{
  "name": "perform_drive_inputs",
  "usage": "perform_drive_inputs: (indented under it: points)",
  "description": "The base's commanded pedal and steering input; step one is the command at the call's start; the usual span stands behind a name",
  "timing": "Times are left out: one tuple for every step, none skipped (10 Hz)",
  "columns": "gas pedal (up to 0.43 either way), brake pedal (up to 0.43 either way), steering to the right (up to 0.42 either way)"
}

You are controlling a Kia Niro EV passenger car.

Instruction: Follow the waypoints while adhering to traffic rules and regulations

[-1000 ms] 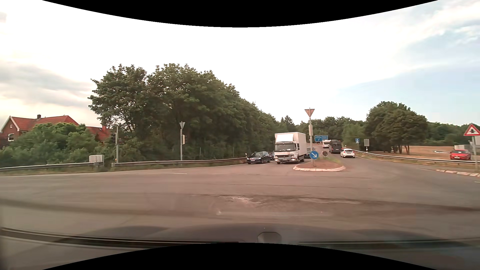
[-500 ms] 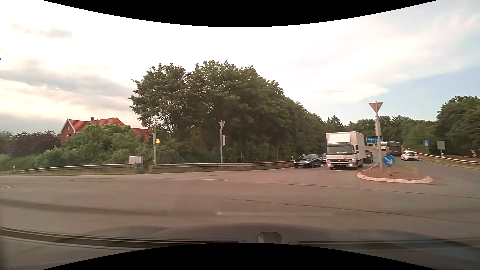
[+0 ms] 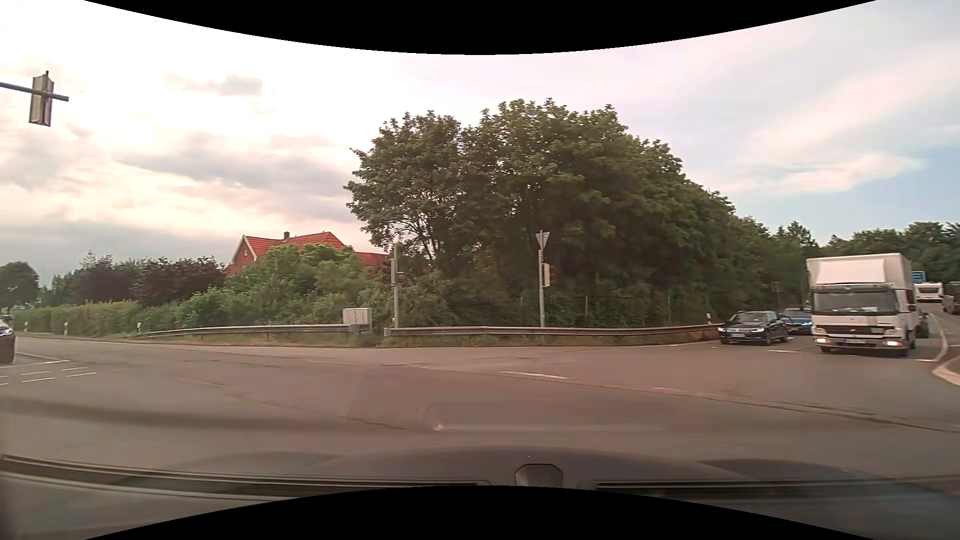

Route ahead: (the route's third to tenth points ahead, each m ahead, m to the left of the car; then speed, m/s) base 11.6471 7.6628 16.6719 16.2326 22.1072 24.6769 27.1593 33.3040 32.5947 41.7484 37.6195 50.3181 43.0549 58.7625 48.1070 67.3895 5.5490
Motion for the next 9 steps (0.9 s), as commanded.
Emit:
perform_drive_inputs:
  points:
    - [0.220, 0.000, -0.342]
    - [0.228, 0.000, -0.340]
    - [0.228, 0.000, -0.339]
    - [0.228, 0.000, -0.337]
    - [0.228, 0.000, -0.335]
    - [0.228, 0.000, -0.335]
    - [0.228, 0.000, -0.335]
    - [0.228, 0.000, -0.336]
    - [0.228, 0.000, -0.336]
